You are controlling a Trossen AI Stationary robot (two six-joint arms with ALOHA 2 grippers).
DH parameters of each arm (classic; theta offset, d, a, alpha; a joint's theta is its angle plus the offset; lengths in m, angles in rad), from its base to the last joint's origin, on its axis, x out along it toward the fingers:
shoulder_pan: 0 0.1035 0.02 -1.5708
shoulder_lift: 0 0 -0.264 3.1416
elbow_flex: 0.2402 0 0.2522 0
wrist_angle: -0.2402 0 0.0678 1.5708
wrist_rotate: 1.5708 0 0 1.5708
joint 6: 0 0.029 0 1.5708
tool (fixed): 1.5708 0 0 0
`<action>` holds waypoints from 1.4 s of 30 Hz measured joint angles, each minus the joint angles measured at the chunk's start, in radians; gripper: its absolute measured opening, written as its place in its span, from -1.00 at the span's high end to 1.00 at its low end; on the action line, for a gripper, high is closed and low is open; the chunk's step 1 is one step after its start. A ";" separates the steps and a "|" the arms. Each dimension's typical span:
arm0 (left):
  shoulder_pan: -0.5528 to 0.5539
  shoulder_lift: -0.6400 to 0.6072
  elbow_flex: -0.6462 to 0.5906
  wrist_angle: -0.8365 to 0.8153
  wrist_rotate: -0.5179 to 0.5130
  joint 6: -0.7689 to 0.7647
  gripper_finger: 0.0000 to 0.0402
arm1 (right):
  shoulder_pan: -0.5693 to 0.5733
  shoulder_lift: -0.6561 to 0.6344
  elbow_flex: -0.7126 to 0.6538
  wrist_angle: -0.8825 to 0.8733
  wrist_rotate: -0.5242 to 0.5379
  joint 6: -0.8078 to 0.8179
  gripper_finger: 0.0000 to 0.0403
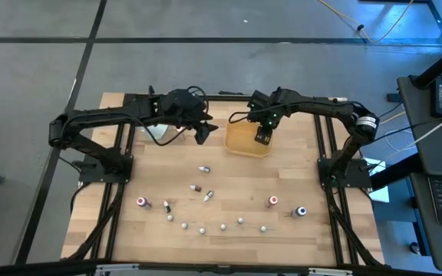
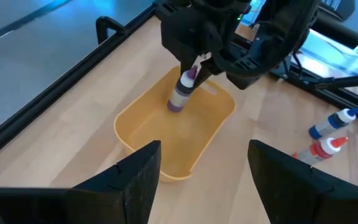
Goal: Pick & Place food coloring
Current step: Put the large violet food coloring bottles into the yellow bin, then put the large yellow food coloring bottles into the yellow bin
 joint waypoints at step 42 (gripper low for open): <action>-0.001 0.002 0.000 -0.084 0.005 0.087 -0.17 | 0.045 -0.340 0.032 0.088 0.051 0.108 0.01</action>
